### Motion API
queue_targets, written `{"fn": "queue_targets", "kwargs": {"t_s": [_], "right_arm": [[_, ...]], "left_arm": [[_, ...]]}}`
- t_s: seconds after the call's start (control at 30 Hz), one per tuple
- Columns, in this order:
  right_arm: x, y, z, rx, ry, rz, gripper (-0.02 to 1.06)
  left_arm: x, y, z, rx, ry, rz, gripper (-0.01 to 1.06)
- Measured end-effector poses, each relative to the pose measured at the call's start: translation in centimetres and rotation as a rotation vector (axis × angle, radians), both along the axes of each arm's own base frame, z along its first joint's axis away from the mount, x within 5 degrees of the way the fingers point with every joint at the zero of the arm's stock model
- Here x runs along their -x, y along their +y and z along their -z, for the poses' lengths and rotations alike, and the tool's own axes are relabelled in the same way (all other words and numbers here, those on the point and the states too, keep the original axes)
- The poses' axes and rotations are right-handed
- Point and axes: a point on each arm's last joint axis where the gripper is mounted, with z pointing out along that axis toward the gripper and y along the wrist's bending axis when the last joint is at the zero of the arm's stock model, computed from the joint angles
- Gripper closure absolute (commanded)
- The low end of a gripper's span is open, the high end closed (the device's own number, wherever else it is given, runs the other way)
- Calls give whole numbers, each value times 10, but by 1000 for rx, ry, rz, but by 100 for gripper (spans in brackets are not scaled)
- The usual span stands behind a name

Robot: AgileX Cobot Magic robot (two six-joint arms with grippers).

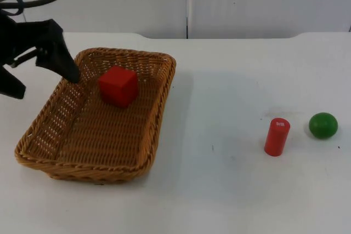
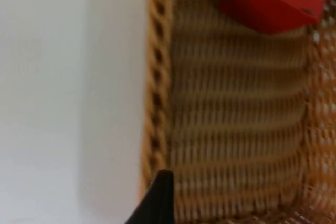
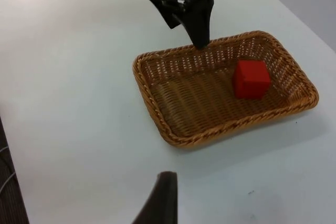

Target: Pick up the basket with the left hand and place the object to the left of the red cylinder into the basket with the right hand.

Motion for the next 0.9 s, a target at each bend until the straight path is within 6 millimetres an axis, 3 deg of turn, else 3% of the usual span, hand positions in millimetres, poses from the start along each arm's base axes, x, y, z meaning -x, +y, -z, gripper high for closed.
{"fn": "queue_targets", "kwargs": {"t_s": [0.3, 0.47, 0.77, 0.9], "right_arm": [[0, 0, 0, -4, 6, 5, 24], [0, 0, 1, -6, 30, 15, 24], [2, -2, 4, 16, 74, 23, 24], [1, -1, 16, 22, 96, 35, 24]], "left_arm": [[29, -53, -19, 1, -68, 162, 16], [38, -68, -33, 12, -112, 202, 16], [59, -67, -51, 28, -169, 199, 16], [81, -61, -56, 31, -193, 194, 16]]}}
